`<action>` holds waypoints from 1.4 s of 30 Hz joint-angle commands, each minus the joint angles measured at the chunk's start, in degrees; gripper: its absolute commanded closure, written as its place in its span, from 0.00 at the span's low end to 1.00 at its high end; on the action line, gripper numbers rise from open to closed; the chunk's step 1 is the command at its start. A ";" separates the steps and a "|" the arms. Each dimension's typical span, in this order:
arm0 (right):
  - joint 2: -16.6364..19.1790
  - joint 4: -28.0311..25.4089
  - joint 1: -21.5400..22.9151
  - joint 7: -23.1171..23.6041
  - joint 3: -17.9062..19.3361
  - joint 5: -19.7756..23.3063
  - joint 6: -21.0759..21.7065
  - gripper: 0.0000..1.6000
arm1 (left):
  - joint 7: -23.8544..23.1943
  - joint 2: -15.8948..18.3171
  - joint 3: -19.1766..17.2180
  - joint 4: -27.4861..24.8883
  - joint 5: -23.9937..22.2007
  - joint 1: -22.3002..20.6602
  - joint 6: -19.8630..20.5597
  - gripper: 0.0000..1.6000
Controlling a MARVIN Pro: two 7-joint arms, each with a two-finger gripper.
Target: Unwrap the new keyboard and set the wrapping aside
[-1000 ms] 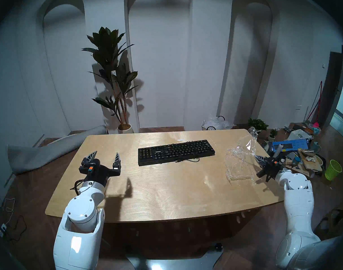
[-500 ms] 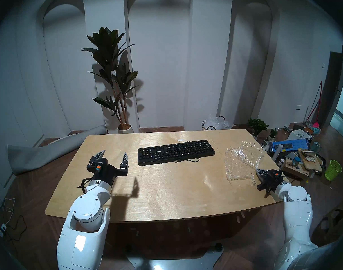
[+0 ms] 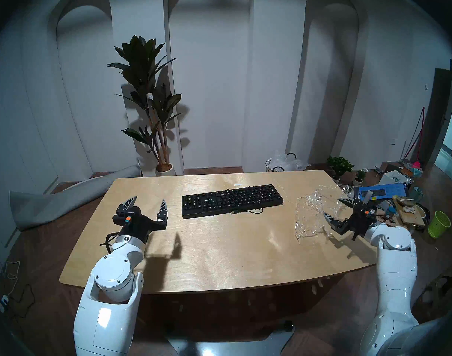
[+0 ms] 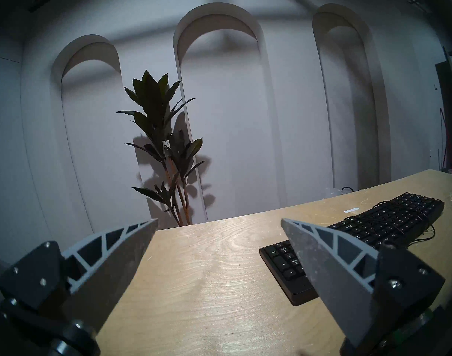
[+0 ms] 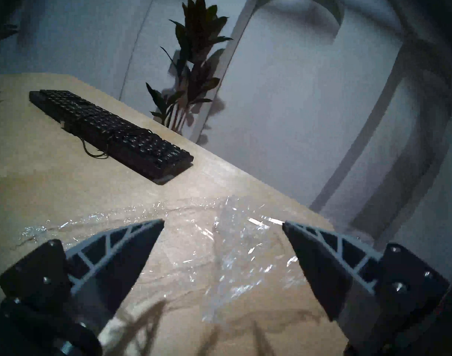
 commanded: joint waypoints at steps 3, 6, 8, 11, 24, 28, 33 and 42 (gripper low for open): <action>2.35 -8.07 -1.00 8.44 5.68 9.84 0.53 0.00 | 0.01 0.20 -0.44 -0.40 -0.12 -1.13 -0.18 0.00; -2.00 -9.85 0.09 8.59 7.79 15.18 1.40 0.00 | -0.17 0.14 -0.13 -0.09 -0.12 -1.43 -0.14 0.00; -4.36 -10.87 -0.29 8.00 7.33 17.45 3.81 0.00 | -0.26 -0.02 0.25 -0.01 -0.10 -1.50 -0.14 0.00; -7.14 -11.00 -0.63 7.31 4.80 20.62 5.11 0.00 | -0.37 -0.16 0.77 0.12 -0.08 -1.44 -0.15 0.00; -13.55 -6.04 0.02 3.34 -9.61 25.50 6.97 0.00 | 0.11 0.17 0.19 -0.83 -0.18 -1.54 -0.67 0.00; -16.49 -4.59 1.01 0.62 -13.49 26.22 6.81 0.00 | 0.16 0.22 -0.53 -1.73 -0.36 -1.35 -0.82 0.00; -19.69 -4.40 2.15 -2.50 -17.84 27.11 5.91 0.00 | 0.47 -0.27 -1.18 -2.69 -1.27 -0.67 -0.95 0.00; -23.49 -5.24 3.85 -9.02 -24.63 28.06 2.59 0.00 | 1.43 -1.71 -0.26 -3.87 -2.06 0.74 -1.72 0.00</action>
